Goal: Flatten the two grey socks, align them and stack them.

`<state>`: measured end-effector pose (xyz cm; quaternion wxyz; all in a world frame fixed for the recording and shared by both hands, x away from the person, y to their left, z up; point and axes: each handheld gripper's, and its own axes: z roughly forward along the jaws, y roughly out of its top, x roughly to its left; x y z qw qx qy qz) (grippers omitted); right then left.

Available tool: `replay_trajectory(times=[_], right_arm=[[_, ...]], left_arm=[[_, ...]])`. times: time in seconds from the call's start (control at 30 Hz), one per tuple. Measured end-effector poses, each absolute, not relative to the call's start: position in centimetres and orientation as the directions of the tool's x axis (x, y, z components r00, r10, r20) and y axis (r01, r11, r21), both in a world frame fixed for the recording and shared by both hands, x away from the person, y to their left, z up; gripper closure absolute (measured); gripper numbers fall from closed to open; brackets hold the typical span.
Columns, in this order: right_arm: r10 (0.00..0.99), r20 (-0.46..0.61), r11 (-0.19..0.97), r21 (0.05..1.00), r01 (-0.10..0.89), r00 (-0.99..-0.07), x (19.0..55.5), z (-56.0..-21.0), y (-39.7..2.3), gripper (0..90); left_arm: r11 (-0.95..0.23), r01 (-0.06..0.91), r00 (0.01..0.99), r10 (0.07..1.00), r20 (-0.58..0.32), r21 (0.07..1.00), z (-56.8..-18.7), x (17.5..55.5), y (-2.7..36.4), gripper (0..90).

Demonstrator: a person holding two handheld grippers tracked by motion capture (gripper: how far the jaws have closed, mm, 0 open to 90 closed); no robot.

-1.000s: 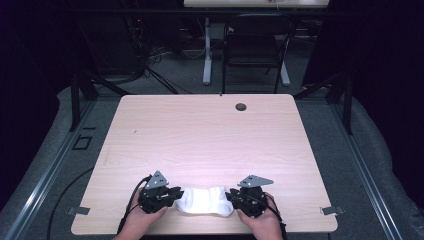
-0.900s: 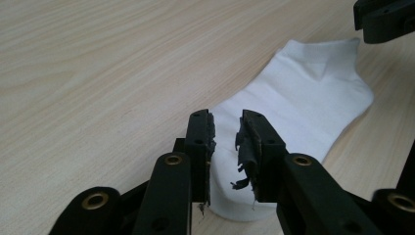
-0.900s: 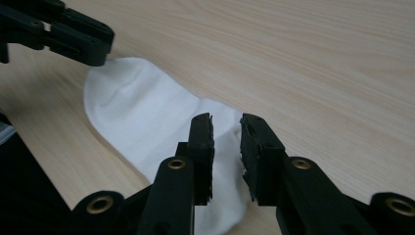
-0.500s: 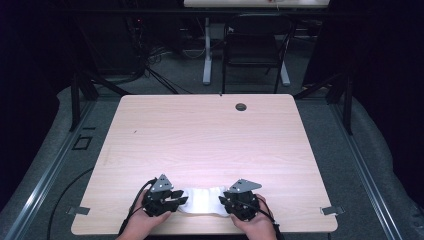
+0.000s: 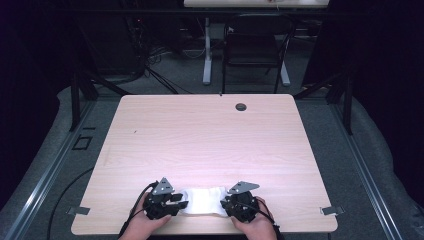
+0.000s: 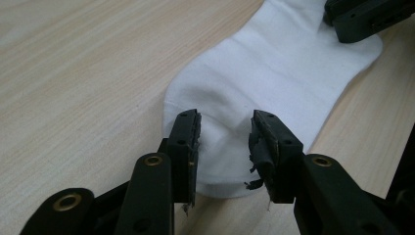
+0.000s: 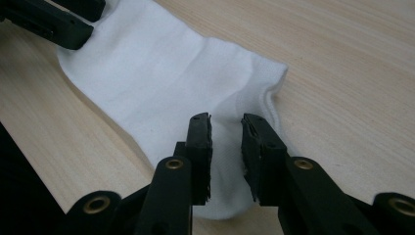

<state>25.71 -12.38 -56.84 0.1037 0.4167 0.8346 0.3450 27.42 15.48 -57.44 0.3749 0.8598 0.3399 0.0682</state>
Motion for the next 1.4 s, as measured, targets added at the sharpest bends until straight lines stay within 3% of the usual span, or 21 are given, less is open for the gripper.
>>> replay_trajectory(times=[0.53, 1.4], right_arm=[[0.768, 0.126, 0.405, 0.664, 0.629, -0.628, 26.2, -57.1, -12.6, 73.3], [0.782, 0.158, 0.367, 0.665, 0.650, -0.602, 29.9, -57.2, -12.5, 73.1]], left_arm=[[-0.484, 0.517, 0.755, 0.646, -0.110, 0.706, -57.7, 27.7, 15.3, 62.2], [-0.410, 0.555, 0.705, 0.693, -0.148, 0.724, -57.9, 30.9, 15.7, 61.1]])
